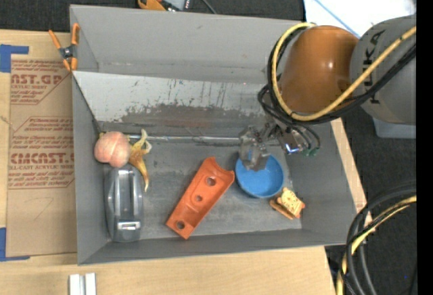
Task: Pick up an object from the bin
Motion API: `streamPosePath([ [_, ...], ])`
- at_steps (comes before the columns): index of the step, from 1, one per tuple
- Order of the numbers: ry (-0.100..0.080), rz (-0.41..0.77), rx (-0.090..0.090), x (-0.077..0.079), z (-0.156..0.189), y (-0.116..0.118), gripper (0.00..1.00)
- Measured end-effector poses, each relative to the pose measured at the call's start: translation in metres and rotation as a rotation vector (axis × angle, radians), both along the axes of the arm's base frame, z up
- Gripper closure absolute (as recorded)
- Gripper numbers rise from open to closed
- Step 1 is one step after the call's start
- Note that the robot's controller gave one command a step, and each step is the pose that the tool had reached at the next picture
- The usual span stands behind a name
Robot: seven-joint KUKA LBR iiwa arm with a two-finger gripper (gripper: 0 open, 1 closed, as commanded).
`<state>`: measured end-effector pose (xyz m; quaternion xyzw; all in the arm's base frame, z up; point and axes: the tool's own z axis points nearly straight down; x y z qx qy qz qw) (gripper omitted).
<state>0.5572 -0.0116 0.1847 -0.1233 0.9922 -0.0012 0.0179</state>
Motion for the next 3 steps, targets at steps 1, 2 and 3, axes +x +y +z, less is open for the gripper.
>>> streamPosePath([
  [1,0.003,0.126,-0.005,-0.002,-0.046,-0.033,1.0],
  [2,0.007,0.099,-0.001,-0.003,0.043,-0.017,1.0],
  [3,-0.009,0.116,-0.003,0.0,0.064,-0.018,1.0],
])
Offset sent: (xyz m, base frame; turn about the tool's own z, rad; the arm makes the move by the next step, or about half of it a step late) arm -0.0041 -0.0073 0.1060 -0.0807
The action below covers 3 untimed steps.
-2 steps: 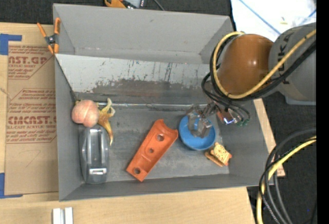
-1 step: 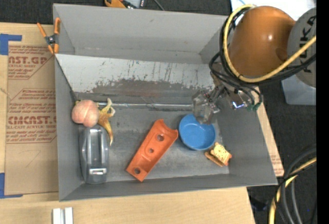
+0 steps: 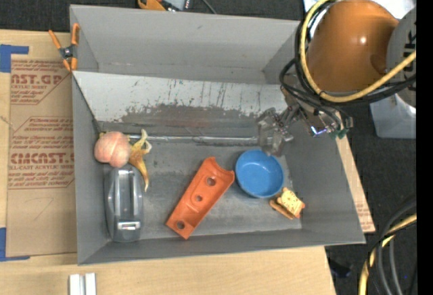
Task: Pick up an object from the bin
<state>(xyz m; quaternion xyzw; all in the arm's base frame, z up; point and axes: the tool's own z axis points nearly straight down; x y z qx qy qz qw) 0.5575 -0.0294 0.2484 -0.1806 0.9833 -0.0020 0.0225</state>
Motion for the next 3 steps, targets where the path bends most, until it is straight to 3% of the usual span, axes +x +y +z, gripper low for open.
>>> streamPosePath([
  [2,0.006,0.183,-0.008,0.002,-0.07,-0.013,1.0],
  [3,0.015,0.147,-0.003,-0.027,-0.122,0.023,1.0],
])
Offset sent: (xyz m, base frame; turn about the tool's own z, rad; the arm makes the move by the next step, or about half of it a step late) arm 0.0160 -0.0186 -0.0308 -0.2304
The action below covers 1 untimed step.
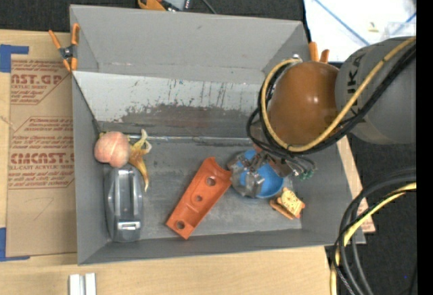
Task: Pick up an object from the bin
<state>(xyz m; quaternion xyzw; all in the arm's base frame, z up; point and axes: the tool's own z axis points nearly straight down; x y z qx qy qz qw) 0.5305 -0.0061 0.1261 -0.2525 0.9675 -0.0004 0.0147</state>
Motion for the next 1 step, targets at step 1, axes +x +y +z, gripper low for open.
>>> streamPosePath([
  [1,-0.008,0.042,-0.004,0.0062,0.002,-0.0039,1.0],
])
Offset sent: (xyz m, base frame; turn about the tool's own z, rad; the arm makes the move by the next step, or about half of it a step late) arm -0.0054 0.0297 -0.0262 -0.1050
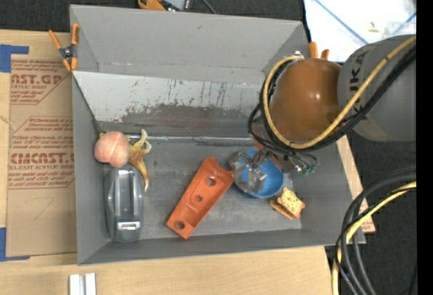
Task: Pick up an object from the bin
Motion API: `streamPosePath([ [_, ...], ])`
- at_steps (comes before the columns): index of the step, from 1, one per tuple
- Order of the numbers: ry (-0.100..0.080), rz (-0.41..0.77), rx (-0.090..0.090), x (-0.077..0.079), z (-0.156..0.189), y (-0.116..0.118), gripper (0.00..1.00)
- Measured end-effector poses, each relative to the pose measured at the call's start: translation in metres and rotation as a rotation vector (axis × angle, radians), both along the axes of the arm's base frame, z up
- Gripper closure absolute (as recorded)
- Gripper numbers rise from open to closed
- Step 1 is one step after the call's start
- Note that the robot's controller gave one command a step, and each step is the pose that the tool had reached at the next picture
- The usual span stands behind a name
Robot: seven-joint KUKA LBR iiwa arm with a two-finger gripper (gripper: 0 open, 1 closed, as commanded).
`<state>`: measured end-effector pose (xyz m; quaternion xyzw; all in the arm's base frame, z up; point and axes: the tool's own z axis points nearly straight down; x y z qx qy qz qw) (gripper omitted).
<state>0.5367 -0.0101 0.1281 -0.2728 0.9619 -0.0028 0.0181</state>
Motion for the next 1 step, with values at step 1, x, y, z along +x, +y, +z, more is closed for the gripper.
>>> streamPosePath([
  [1,0.002,0.063,0.0,-0.0117,-0.0287,0.035,1.0],
])
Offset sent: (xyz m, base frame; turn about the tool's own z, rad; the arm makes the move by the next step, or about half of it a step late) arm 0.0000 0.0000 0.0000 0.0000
